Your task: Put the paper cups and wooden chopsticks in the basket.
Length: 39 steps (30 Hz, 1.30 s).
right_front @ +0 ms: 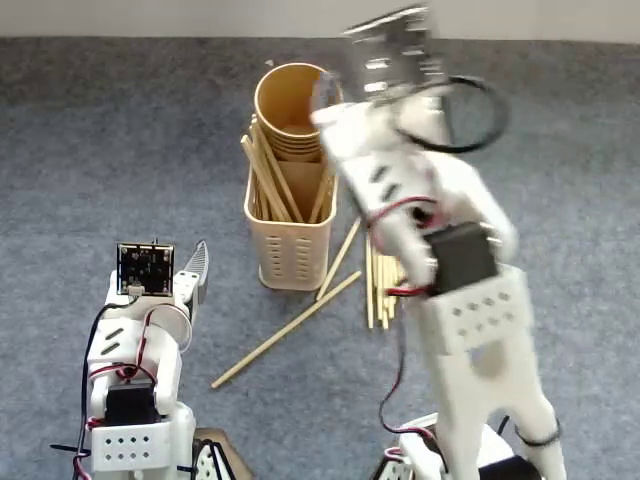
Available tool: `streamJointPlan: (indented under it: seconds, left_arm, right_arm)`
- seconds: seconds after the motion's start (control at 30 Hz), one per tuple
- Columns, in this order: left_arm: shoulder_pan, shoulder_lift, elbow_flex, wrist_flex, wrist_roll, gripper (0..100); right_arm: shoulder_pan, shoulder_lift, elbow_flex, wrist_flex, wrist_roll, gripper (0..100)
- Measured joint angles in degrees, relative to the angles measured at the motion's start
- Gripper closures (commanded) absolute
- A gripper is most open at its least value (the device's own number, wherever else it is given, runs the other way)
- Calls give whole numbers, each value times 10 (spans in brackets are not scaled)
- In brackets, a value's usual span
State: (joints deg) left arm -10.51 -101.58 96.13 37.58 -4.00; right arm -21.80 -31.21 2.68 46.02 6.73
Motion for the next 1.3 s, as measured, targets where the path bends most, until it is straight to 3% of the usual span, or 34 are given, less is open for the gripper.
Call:
streamJointPlan:
  seconds: [0.17, 0.33, 0.6, 0.9, 1.13, 1.3]
  left_arm:
    - [0, 0, 0, 0, 0, 755]
    - [0, 0, 0, 0, 0, 755]
    - [0, 0, 0, 0, 0, 755]
    - [0, 0, 0, 0, 0, 755]
    - [0, 0, 0, 0, 0, 755]
    - [0, 0, 0, 0, 0, 755]
  right_arm:
    - [128, -12, 7, 124, -2, 736]
    - [210, 69, 98, 145, 33, 736]
    - [158, 299, 200, -16, 53, 736]
    - [134, 411, 177, -33, 38, 743]
    - [135, 469, 171, -61, 36, 993]
    - [158, 469, 167, -61, 36, 994]
